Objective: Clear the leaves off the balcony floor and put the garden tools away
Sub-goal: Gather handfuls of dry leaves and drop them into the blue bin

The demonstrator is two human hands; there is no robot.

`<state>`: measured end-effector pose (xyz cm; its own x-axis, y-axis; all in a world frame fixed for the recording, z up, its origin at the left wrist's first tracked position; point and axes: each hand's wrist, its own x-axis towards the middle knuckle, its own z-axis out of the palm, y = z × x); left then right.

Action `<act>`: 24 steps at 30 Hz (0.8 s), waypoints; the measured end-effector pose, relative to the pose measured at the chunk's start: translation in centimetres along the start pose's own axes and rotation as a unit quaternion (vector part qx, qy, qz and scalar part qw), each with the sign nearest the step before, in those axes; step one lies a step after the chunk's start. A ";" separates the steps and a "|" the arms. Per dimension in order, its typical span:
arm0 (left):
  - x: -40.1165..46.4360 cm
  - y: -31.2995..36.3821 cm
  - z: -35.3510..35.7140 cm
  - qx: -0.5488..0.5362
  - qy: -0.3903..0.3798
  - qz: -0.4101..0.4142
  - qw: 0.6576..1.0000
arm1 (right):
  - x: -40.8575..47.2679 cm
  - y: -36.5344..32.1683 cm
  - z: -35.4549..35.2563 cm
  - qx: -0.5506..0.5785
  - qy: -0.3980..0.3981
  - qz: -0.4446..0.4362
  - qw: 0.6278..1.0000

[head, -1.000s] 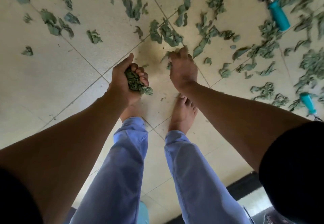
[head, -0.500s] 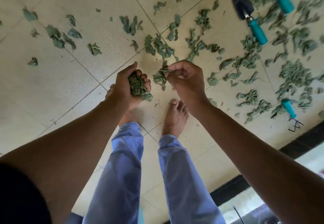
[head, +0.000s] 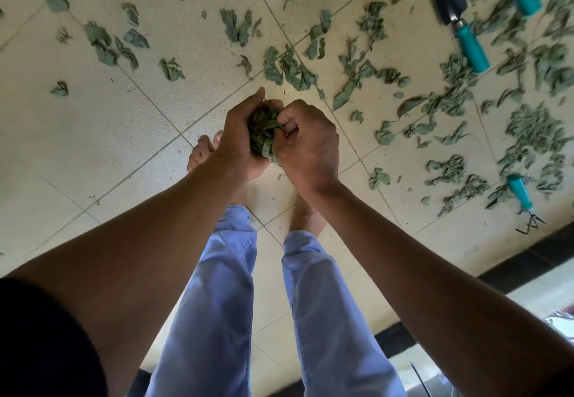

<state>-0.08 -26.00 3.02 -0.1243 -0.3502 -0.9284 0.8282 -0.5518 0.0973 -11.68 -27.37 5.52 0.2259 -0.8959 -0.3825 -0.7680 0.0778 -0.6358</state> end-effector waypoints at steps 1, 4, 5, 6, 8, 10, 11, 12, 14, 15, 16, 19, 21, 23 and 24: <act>0.1 0.0 -0.2 0.007 0.005 -0.003 1.000 | -0.1 -0.1 0.2 -0.015 -0.002 -0.009 1.000; -0.3 -0.1 -0.1 0.046 0.007 -0.006 0.999 | -0.3 -0.7 0.5 -0.062 -0.016 -0.027 0.998; -0.3 -0.3 0.1 0.050 -0.009 -0.005 0.999 | -0.3 -1.0 0.5 -0.090 -0.026 -0.034 0.995; -0.6 -0.4 0.5 0.052 -0.015 -0.003 0.999 | -0.3 -1.3 0.5 -0.116 -0.041 -0.045 0.991; -0.8 -0.6 0.6 0.044 -0.017 -0.004 0.999 | -0.2 -1.8 0.3 -0.111 -0.068 -0.067 0.989; 0.1 -0.4 0.1 0.065 -0.015 0.001 0.998 | 0.1 -1.7 0.0 -0.054 -0.054 -0.084 0.994; 0.6 -0.1 -0.2 0.062 -0.008 0.008 0.998 | 0.6 -1.4 -0.1 -0.037 -0.034 -0.087 0.995; 1.1 0.3 -0.5 0.046 0.016 0.010 0.999 | 1.3 -0.9 -0.2 -0.030 -0.014 -0.082 0.996; 2.1 0.8 -1.1 0.004 0.047 0.004 0.999 | 3.6 0.7 0.0 -0.052 0.007 -0.060 0.997; 2.6 1.0 -1.3 -0.008 0.051 0.001 0.999 | 4.9 1.5 0.1 -0.083 0.003 -0.053 0.995; 3.1 1.2 -1.7 -0.014 0.047 -0.002 0.999 | 6.2 2.3 0.3 -0.128 -0.013 -0.051 0.990; 3.8 2.0 -2.4 -0.019 0.039 -0.014 0.999 | 9.7 4.3 1.2 -0.272 -0.096 -0.069 0.955; 4.2 2.6 -2.8 -0.022 0.030 -0.014 0.999 | 11.7 5.2 1.9 -0.329 -0.128 -0.093 0.931; 4.2 3.4 -3.0 -0.027 0.021 -0.012 0.999 | 13.3 5.5 2.6 -0.359 -0.138 -0.108 0.917; 4.3 3.6 -3.2 -0.026 0.017 -0.011 0.999 | 13.9 5.6 3.0 -0.366 -0.140 -0.110 0.913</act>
<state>4.17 -27.08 -1.75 -0.1248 -0.3116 -0.9420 0.8526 -0.5193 0.0588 -11.04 -38.08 -5.32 0.4878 -0.6998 -0.5218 -0.8577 -0.4953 -0.1376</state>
